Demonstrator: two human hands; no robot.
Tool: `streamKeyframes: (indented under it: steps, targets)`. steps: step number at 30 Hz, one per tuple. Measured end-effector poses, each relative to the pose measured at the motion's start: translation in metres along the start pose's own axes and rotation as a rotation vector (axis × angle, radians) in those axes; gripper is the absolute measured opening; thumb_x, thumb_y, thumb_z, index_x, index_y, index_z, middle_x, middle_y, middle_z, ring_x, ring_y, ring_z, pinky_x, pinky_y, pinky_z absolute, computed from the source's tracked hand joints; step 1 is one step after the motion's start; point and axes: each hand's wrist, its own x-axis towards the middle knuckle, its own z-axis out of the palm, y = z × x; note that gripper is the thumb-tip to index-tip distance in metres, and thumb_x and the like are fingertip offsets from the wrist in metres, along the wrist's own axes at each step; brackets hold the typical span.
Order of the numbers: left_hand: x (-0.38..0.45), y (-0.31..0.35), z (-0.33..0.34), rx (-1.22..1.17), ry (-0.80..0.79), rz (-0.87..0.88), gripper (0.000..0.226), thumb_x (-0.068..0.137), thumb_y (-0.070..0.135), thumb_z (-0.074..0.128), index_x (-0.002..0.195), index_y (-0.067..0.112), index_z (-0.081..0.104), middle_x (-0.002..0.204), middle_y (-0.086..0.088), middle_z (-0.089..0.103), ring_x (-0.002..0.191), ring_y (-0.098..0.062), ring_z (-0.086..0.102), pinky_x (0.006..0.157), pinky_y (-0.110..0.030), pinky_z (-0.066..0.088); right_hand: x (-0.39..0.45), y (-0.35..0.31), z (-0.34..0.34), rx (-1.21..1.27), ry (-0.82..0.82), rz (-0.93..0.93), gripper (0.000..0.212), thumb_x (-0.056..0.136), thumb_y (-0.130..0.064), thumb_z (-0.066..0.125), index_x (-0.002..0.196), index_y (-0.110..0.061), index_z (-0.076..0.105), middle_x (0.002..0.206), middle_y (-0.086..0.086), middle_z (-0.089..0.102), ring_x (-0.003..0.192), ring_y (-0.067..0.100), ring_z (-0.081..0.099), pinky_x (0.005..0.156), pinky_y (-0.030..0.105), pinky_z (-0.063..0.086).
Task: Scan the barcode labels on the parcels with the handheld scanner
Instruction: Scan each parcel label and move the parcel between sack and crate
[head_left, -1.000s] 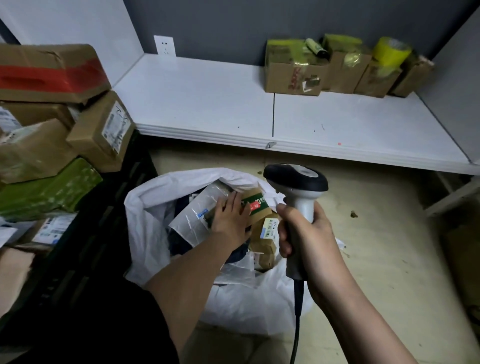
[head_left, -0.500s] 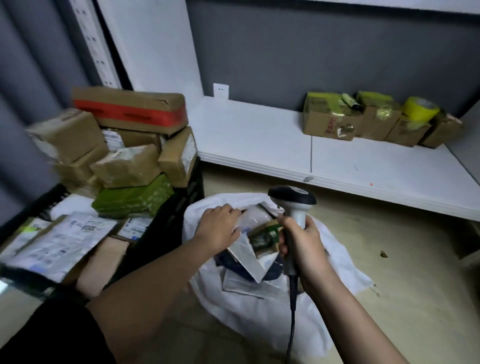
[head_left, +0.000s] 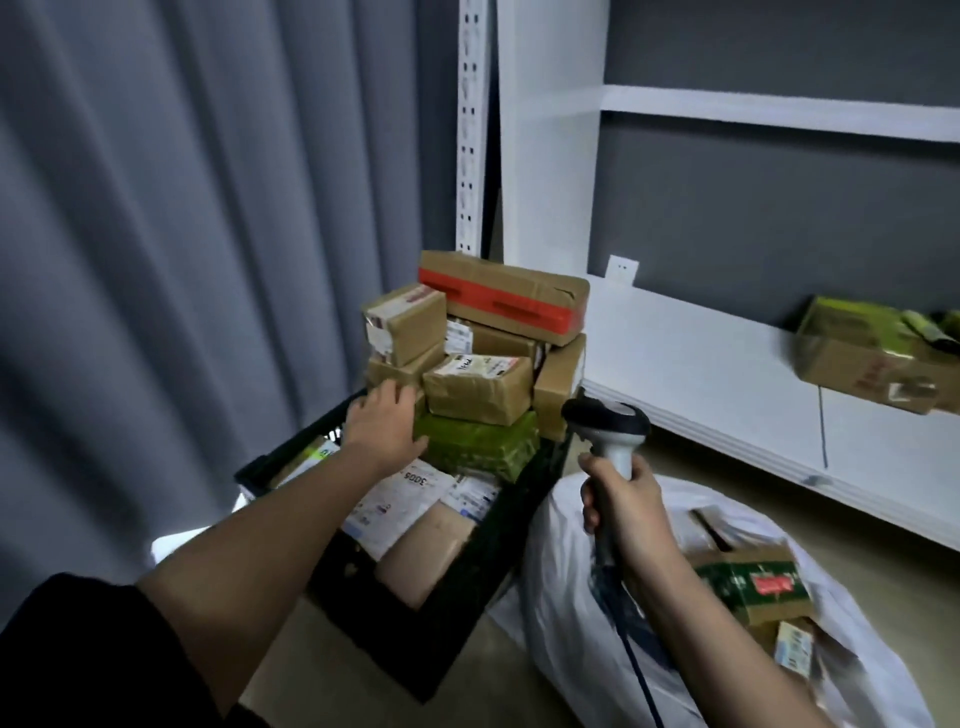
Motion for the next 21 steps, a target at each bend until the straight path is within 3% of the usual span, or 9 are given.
streamKeyframes:
  steps: [5, 11, 15, 21]
  targets:
    - [0.051, -0.044, -0.017, -0.229, 0.121, -0.248, 0.097, 0.079, 0.052, 0.069, 0.15, 0.015, 0.015, 0.153, -0.016, 0.021, 0.14, -0.033, 0.027, 0.109, -0.044, 0.03, 0.021, -0.007, 0.04, -0.009, -0.051, -0.079, 0.013, 0.093, -0.006, 0.058, 0.091, -0.01, 0.046, 0.048, 0.002, 0.045, 0.037, 0.014, 0.036, 0.039, 0.024, 0.029]
    - [0.138, -0.051, -0.011, -0.465, 0.177, -0.35, 0.107, 0.074, 0.047, 0.077, 0.151, 0.011, 0.012, 0.15, -0.02, 0.026, 0.137, -0.036, 0.031, 0.11, -0.045, 0.031, 0.056, 0.008, 0.056, 0.0, -0.067, -0.098, 0.013, 0.092, -0.004, 0.059, 0.09, -0.008, 0.047, 0.047, 0.001, 0.045, 0.039, 0.017, 0.035, 0.041, 0.027, 0.029]
    - [0.169, -0.05, 0.009, -0.628, 0.182, -0.385, 0.106, 0.072, 0.045, 0.079, 0.149, 0.01, 0.015, 0.149, -0.018, 0.027, 0.135, -0.035, 0.034, 0.11, -0.045, 0.032, 0.078, 0.018, 0.056, 0.006, -0.054, -0.063, 0.013, 0.093, -0.005, 0.059, 0.09, -0.008, 0.047, 0.048, 0.001, 0.045, 0.038, 0.016, 0.035, 0.041, 0.027, 0.028]
    - [0.184, -0.053, 0.016, -0.804, 0.311, -0.408, 0.093, 0.072, 0.035, 0.082, 0.144, 0.011, 0.029, 0.143, -0.013, 0.038, 0.128, -0.032, 0.044, 0.106, -0.042, 0.039, 0.085, 0.028, 0.051, -0.001, -0.017, -0.042, 0.011, 0.092, -0.007, 0.06, 0.09, -0.011, 0.05, 0.048, 0.0, 0.046, 0.038, 0.015, 0.035, 0.04, 0.025, 0.029]
